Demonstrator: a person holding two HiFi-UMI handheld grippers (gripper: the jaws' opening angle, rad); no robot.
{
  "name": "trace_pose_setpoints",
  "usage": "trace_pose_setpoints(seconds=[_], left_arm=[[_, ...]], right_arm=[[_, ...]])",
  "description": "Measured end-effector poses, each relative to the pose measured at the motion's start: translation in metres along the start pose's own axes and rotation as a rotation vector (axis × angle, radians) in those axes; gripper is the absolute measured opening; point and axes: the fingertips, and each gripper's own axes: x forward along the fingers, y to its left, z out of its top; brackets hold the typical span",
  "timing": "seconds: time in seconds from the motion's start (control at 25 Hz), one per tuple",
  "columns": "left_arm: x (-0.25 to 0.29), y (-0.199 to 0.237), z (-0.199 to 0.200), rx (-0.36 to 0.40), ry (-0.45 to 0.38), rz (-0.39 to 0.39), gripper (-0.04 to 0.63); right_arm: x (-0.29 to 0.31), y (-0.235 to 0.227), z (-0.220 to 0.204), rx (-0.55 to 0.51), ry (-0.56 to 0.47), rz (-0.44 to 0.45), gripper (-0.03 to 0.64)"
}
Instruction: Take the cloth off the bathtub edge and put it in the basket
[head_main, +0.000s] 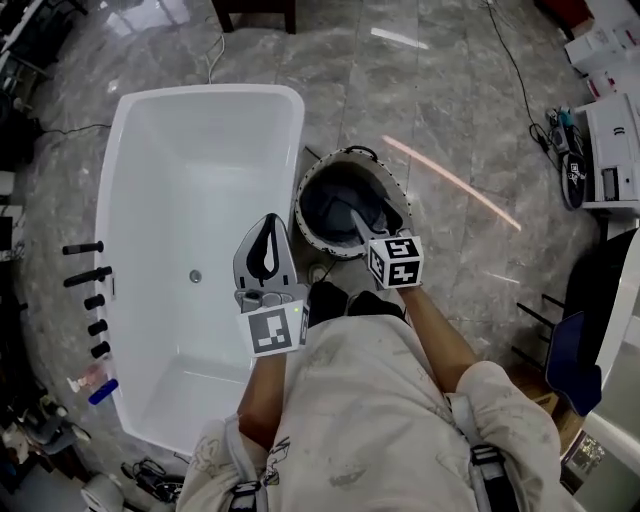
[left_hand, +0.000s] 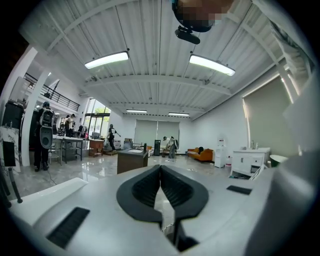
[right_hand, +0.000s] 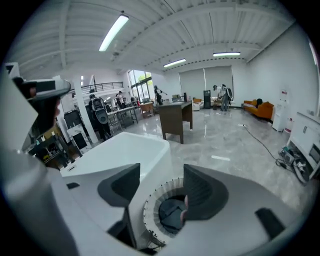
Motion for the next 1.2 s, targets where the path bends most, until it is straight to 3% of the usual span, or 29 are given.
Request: trace_pose_setpoints(seconds=[0.4, 0.6, 1.2], left_arm=[[0.02, -0.004, 0.023, 0.024, -0.026, -0.078, 0.005], [0.028, 0.0, 0.043, 0.054, -0.058, -0.07, 0.005], [0.023, 0.013, 0.11, 0.11, -0.155, 0.039, 0.005]], right_arm=[[-0.088, 0.018, 0.134, -0.025, -0.355, -0.054, 0.253], [-0.12, 0.012, 0.188, -0.057, -0.514, -0.11, 0.249], [-0.167, 0.02, 0.271, -0.188, -0.737, -0.059, 0.211]])
